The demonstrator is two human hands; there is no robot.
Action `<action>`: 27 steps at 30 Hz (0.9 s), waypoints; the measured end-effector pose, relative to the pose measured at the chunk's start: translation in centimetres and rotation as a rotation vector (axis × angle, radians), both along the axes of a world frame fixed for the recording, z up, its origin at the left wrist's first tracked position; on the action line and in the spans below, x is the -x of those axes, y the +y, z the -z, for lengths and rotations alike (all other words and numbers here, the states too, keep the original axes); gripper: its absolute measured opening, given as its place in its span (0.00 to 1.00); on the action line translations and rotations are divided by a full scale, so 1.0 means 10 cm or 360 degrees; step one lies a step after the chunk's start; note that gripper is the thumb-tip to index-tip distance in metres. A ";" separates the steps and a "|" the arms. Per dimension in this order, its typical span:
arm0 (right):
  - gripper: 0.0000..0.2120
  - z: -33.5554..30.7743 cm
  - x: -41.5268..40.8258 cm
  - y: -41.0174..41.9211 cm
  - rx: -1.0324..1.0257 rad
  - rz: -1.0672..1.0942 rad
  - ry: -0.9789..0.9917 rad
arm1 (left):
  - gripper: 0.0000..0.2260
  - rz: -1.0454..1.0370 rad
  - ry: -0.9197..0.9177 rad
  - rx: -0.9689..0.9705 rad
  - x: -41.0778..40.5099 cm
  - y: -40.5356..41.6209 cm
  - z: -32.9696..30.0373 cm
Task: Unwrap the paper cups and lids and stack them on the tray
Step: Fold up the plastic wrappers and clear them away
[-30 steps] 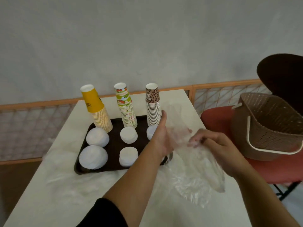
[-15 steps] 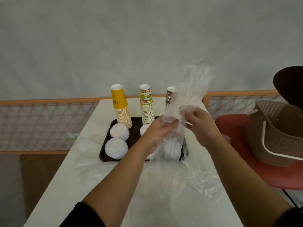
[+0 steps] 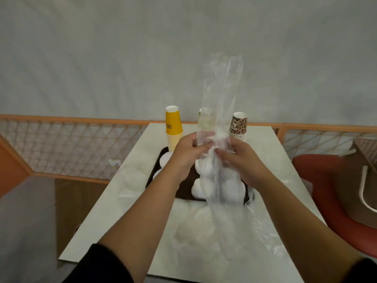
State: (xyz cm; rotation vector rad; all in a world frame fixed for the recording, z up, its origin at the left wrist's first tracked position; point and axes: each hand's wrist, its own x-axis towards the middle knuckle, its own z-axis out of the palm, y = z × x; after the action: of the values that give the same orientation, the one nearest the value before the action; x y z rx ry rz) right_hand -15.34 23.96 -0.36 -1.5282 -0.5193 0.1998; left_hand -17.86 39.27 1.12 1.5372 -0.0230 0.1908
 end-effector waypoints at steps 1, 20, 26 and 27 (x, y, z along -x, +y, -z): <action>0.13 0.01 0.00 0.00 0.0049 -0.0068 0.0019 | 0.09 0.0018 0.0011 0.0058 0.00 0.01 0.00; 0.13 0.22 0.16 0.09 0.0195 -0.0413 0.0815 | 0.16 0.0032 -0.0173 0.0276 0.14 0.20 -0.17; 0.12 0.14 0.04 0.02 -0.0227 -0.0255 0.1017 | 0.12 0.0392 -0.0288 -0.0436 0.42 0.20 -0.08; 0.13 0.13 0.02 0.00 -0.0304 -0.0243 0.1029 | 0.15 0.0421 -0.0366 -0.0651 0.44 0.21 -0.02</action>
State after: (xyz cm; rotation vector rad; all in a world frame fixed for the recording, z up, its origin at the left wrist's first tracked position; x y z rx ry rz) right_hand -15.59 24.00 -1.61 -1.1512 -0.1297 0.7138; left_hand -22.25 41.37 1.29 1.8917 -0.4700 0.1565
